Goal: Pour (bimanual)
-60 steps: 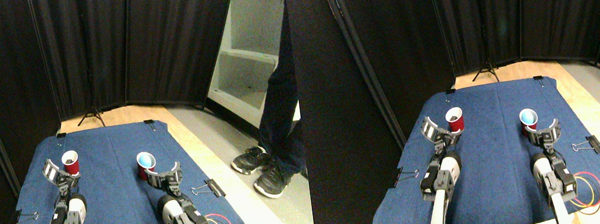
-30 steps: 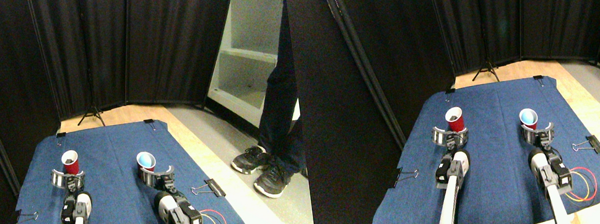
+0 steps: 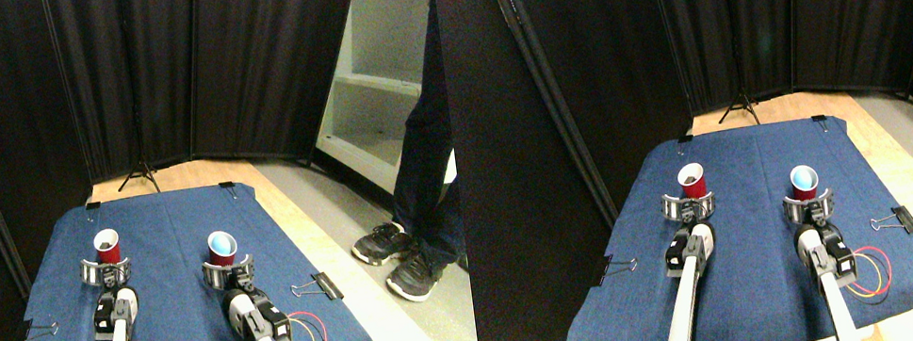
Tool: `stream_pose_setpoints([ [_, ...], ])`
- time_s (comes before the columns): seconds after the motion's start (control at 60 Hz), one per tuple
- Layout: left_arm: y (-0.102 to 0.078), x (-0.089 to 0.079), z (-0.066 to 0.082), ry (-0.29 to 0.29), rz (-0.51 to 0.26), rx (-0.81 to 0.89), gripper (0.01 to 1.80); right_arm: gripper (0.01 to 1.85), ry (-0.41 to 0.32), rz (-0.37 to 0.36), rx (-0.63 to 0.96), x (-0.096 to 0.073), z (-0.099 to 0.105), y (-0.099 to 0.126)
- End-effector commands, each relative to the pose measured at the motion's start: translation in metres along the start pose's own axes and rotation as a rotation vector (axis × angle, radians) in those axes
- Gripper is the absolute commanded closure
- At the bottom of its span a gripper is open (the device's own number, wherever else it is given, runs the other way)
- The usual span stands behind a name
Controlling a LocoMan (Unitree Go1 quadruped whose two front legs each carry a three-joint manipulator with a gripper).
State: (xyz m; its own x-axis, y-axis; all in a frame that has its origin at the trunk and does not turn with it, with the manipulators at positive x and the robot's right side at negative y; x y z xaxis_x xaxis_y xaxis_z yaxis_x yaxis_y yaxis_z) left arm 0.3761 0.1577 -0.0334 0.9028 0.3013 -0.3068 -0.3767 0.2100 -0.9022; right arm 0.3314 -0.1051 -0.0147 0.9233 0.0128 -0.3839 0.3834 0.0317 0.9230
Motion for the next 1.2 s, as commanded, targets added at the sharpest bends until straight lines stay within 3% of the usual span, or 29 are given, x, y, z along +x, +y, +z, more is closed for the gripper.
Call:
stream_pose_setpoints([
  [0.017,0.002,0.005,-0.002,-0.004,0.007,0.012,0.64,0.84,-0.005,0.023,0.038,0.004,0.000,0.004],
  [0.183,0.003,0.013,-0.004,0.030,0.032,0.037,0.61,0.82,-0.013,0.023,0.027,0.008,0.003,0.003],
  [0.483,-0.005,0.021,-0.013,0.033,0.059,-0.010,0.66,0.84,-0.024,0.025,0.058,0.011,0.006,0.002],
  [0.867,-0.002,0.032,-0.017,-0.010,0.087,-0.012,0.63,0.87,-0.043,0.025,0.090,0.019,0.006,0.003],
  [1.2,0.000,0.038,-0.020,-0.022,0.110,0.009,0.70,0.79,-0.030,0.016,0.090,0.029,0.006,0.004],
])
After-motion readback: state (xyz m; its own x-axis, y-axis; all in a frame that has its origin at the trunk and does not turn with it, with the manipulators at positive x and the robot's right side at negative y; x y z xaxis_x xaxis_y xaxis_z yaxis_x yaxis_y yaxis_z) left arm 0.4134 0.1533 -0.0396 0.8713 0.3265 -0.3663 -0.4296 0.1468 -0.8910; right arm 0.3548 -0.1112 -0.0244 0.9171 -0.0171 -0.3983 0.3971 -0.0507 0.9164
